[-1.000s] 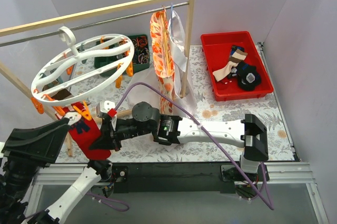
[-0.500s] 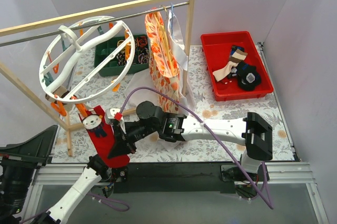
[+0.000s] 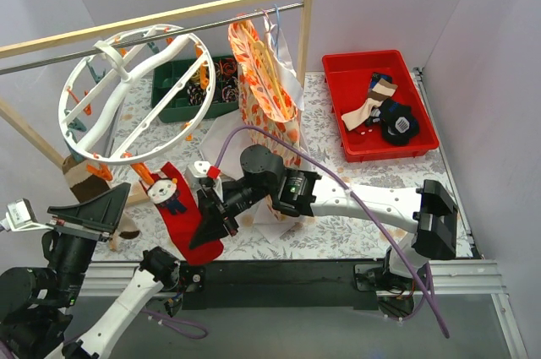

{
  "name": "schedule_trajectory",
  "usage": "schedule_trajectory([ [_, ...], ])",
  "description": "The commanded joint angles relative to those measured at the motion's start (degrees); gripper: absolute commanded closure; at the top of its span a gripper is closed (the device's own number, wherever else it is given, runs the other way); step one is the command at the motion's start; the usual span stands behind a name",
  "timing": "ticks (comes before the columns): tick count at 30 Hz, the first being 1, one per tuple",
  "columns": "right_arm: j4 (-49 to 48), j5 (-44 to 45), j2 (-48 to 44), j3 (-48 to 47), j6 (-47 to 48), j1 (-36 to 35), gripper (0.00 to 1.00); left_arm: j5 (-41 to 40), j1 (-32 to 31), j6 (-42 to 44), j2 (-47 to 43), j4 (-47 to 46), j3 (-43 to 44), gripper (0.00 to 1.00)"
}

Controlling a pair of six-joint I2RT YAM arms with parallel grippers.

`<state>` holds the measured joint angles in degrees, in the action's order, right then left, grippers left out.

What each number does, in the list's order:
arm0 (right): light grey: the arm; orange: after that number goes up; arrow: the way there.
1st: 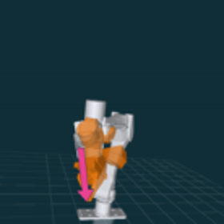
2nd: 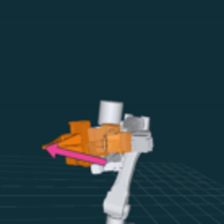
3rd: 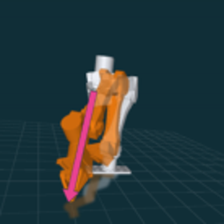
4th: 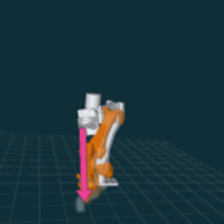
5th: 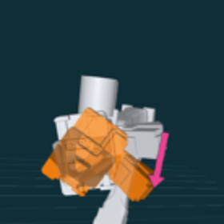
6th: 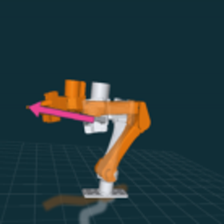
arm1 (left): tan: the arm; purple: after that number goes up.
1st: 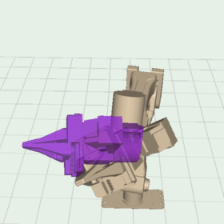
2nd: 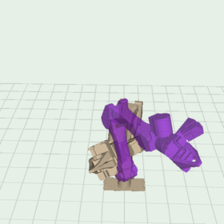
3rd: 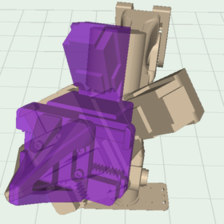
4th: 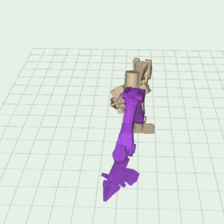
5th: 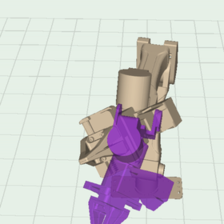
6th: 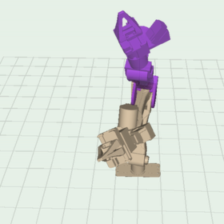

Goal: Remove the socks clipped to the hanger

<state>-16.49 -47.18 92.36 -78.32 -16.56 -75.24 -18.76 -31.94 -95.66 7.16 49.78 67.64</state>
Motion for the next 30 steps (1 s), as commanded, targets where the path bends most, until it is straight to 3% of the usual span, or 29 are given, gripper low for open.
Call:
schedule_trajectory([
  [1, -1.4, -6.2, -3.1, 0.6, 0.1, 1.0, 0.99, 2.9, 0.4, 0.5, 2.2, -7.0, -2.3, 0.35],
  [13, -0.6, -12.8, -4.3, -0.8, -0.6, 1.9, 0.99, 7.0, 0.4, 0.2, 2.6, -7.9, -4.6, 0.46],
  [19, -0.1, -14.2, -5.6, 0.1, -0.2, 1.8, 0.99, 7.8, 0.4, 0.7, 0.8, -13.1, -8.9, 0.29],
  [22, 0.0, -15.0, -5.9, 0.1, -0.7, 1.7, 0.99, 7.6, 0.4, 1.3, 1.3, -15.2, -9.9, 0.26],
  [30, 0.1, -15.8, -6.7, 0.5, -0.9, 1.8, 0.99, 7.1, 0.4, -0.5, 5.7, -15.3, -9.3, 0.32],
])
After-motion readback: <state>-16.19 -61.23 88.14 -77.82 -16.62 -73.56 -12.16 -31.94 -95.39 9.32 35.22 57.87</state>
